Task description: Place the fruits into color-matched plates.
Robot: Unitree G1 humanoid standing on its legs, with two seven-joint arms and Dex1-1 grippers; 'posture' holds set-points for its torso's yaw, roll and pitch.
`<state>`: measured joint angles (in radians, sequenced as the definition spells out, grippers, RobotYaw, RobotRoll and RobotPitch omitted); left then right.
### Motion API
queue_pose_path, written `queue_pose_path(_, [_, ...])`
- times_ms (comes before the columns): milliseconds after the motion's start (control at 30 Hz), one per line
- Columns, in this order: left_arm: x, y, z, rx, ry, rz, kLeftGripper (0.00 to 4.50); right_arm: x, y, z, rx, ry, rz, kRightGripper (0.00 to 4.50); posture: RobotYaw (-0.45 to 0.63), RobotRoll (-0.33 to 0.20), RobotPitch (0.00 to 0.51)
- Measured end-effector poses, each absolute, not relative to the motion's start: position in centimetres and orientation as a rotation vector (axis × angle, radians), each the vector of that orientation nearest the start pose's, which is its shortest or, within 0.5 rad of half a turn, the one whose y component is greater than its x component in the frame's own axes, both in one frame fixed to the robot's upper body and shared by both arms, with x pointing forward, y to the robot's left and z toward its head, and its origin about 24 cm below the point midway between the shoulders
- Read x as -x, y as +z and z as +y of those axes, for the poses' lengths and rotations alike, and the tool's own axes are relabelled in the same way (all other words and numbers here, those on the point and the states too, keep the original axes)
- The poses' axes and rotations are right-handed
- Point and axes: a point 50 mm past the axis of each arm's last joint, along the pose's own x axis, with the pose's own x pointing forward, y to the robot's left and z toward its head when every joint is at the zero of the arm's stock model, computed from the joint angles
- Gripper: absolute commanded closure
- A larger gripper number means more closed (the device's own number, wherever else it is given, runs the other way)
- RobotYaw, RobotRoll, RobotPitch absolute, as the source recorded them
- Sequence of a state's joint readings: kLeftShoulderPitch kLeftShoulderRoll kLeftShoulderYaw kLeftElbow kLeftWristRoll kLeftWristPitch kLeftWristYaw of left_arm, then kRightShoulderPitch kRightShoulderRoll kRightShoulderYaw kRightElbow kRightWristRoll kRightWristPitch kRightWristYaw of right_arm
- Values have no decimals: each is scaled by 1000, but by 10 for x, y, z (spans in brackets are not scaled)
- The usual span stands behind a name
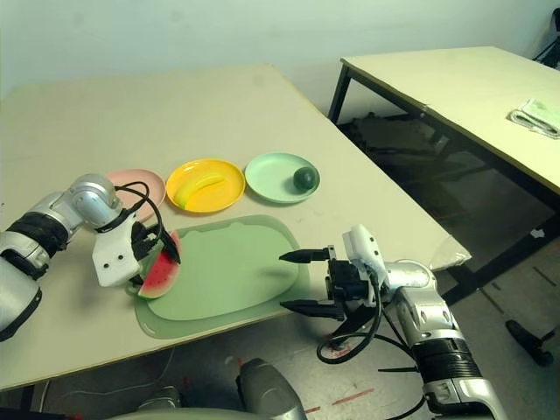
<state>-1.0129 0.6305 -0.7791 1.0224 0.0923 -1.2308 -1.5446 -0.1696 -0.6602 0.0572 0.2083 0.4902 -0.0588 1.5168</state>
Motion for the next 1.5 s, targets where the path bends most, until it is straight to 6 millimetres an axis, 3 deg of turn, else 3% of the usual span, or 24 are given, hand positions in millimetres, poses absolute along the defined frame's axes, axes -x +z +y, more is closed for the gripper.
queue_pose_path(267, [-316,114,168,-1618,-2062,48,2339,-235,78,-219,149,1483,121,0,-347,0,0])
queue_pose_path(767, [-322,116,167,-1537,-1987,78,2343,-231,78,-224,160,1479,139,0,-334,0,0])
queue_pose_path(1033, [-334,145,171,-1522,-1850,45,2343,-235,78,-227,155,1467,142,0,-321,0,0])
queue_pose_path(1333, [-338,150,179,-1501,-1789,77,2343,-241,83,-223,129,1456,102,0,-310,0,0])
queue_pose_path(1500, [-350,168,192,-1518,-1621,120,2343,-245,87,-223,30,1377,60,0,-303,0,0])
